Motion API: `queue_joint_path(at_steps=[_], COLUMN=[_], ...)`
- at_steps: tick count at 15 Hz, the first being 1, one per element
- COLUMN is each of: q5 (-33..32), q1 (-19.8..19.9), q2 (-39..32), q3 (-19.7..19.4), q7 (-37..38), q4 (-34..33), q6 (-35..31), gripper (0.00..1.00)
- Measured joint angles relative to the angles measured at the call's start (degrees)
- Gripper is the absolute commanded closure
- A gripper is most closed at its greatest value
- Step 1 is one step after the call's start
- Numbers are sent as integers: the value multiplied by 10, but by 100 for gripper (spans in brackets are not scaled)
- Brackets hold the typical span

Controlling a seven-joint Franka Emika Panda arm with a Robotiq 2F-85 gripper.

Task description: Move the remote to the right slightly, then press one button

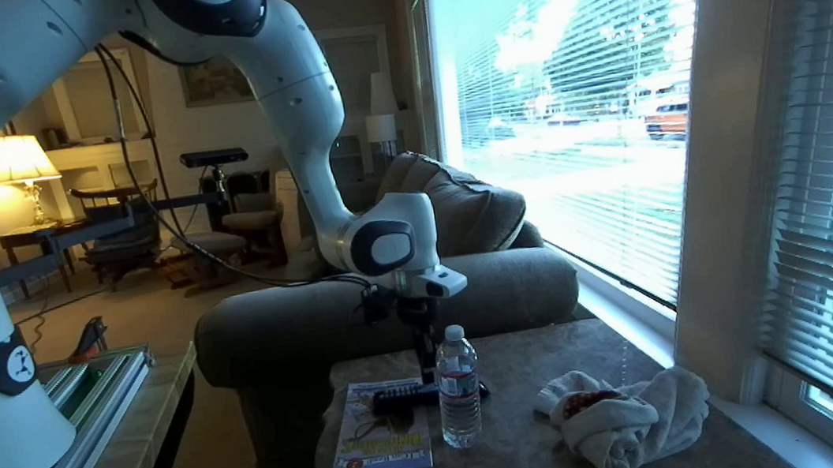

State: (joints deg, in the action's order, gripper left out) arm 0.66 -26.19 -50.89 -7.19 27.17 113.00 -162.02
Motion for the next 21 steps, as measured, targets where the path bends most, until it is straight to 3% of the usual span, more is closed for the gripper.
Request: queue_joint_path(at_steps=[5,13,14,16,21], q5=[-2,-8,-9,-9,-25], q1=[-31,-55,-55,-53,-37], q2=[32,171,189,221,277], q3=[-23,-35,-35,-32,-15], q7=[0,0,0,0,8], q4=[12,93,102,118,144], q6=[-2,11,18,36,73], gripper=[100,100,74,68,34])
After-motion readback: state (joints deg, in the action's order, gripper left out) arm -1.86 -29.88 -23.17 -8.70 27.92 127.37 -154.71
